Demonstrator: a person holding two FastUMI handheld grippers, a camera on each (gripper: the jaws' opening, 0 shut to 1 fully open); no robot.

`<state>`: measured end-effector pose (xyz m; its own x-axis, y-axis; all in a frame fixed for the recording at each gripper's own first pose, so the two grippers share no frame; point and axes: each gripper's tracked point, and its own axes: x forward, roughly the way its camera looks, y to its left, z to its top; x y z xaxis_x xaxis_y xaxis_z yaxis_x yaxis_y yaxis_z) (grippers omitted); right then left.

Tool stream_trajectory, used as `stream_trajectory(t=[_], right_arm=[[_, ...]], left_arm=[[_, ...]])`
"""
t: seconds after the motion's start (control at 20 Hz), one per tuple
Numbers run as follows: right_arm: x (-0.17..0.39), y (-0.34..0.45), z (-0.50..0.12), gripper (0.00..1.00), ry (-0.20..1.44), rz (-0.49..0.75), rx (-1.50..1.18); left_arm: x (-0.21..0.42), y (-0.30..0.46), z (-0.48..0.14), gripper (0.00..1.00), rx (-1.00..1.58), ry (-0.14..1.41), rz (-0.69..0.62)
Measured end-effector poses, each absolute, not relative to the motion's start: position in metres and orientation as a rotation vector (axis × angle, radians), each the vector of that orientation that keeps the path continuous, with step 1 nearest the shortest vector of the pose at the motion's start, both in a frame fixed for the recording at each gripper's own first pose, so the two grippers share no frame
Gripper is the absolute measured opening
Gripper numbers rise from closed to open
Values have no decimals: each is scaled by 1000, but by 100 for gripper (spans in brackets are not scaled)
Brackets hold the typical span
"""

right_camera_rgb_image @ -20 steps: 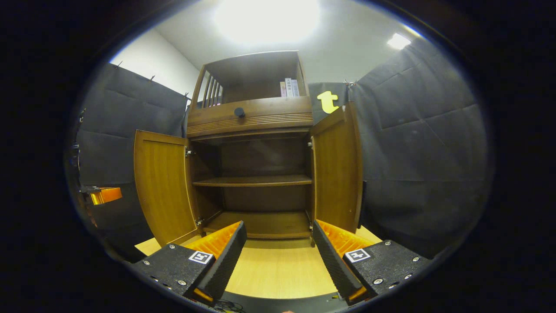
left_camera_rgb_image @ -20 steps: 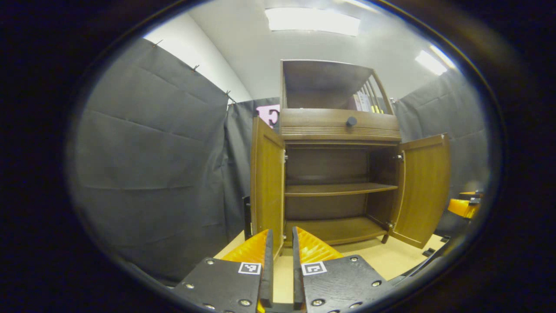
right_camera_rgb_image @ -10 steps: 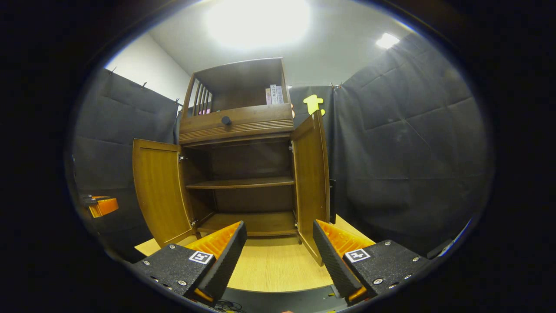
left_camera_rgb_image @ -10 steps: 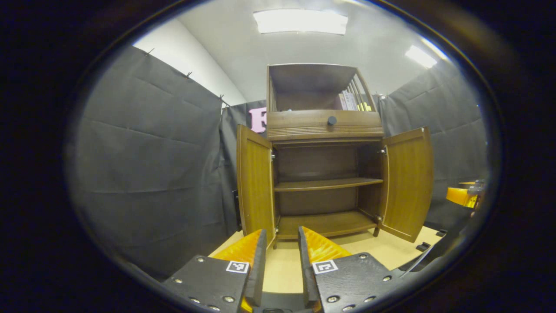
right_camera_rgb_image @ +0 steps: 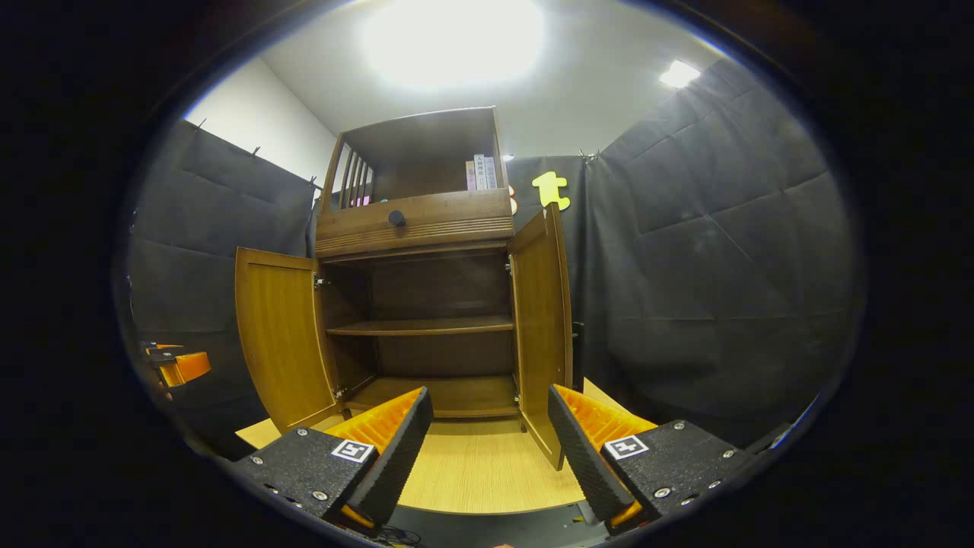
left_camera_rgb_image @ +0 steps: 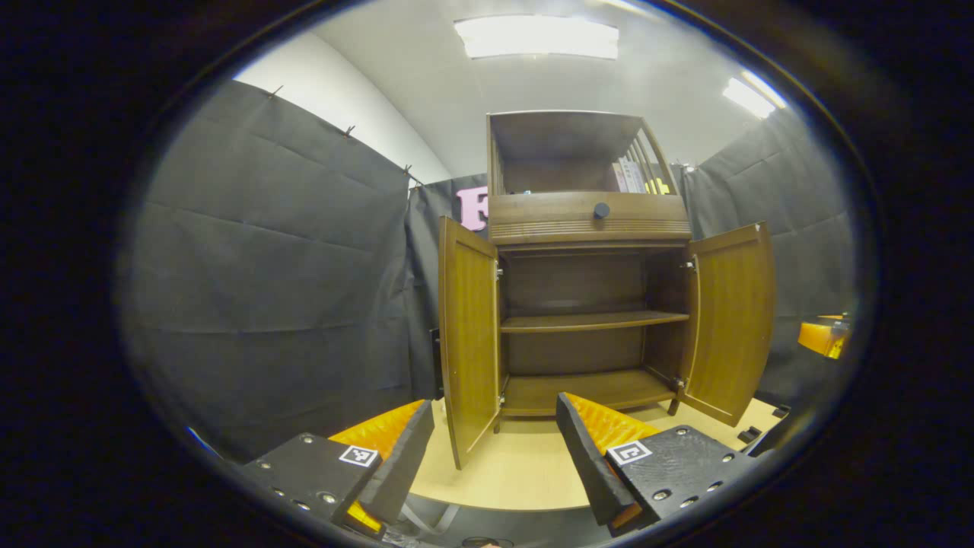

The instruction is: Open the right door of the double-door shoe cabinet with the right hand, and open the left door with the left hand.

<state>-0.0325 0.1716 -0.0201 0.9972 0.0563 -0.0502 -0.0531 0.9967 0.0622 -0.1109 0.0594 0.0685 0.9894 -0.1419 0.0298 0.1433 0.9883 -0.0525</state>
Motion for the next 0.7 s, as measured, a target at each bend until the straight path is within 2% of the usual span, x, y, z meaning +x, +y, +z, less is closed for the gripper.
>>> stream_trajectory(t=[0.35,0.4,0.7], right_arm=[[-28,175,-15,94,39,59,48],[-27,176,-15,94,38,59,46],[-21,183,-15,94,34,65,39]], left_arm=[[-111,67,77,99,-41,-43,-119],[-109,67,75,93,-40,-42,-119],[-110,70,77,93,-32,-42,-113]])
